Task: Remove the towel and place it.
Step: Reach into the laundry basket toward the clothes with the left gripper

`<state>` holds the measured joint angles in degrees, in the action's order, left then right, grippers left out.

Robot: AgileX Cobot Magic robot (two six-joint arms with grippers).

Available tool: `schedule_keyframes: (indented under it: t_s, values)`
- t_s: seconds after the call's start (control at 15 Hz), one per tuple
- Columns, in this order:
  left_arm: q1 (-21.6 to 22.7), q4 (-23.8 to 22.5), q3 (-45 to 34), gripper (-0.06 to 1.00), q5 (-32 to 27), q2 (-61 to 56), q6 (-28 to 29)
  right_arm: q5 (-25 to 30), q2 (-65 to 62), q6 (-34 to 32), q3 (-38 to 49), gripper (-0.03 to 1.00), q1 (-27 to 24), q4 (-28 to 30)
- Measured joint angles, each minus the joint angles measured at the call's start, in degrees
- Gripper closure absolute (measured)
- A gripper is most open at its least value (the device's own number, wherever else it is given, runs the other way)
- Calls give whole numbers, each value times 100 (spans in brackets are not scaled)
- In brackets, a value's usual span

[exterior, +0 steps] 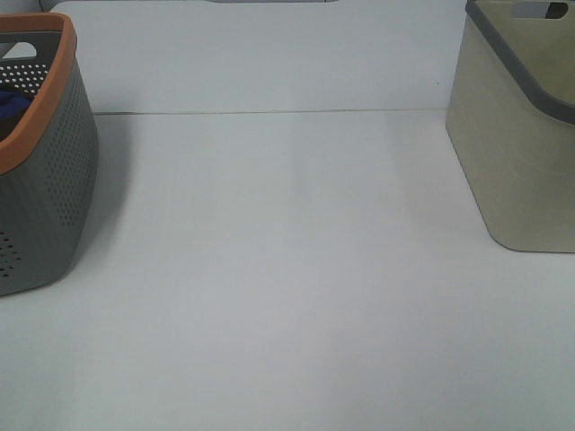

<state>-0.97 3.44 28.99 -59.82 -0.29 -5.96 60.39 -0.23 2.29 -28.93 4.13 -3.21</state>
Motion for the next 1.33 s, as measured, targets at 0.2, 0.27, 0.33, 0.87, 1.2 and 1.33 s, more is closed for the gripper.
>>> schedule_keyframes:
  t_s: [0.2,0.27,0.33,0.87,1.2,1.33]
  values:
    - [0,0,0,-5,0,0,0,0,0,0,0,22,0,0]
    - [0,0,0,-5,0,0,0,0,0,0,0,22,0,0]
    - [0,11,34,-5,-80,69,0,0,0,0,0,22,0,0]
    - [0,435,2269,-5,-991,3048,-922,0,0,0,0,22,0,0]
    - [0,476,4360,-5,-1003,5489,-1599,0,0,0,0,22,0,0]
    - [0,435,5071,-5,-991,6503,-2166,0,0,0,0,22,0,0]
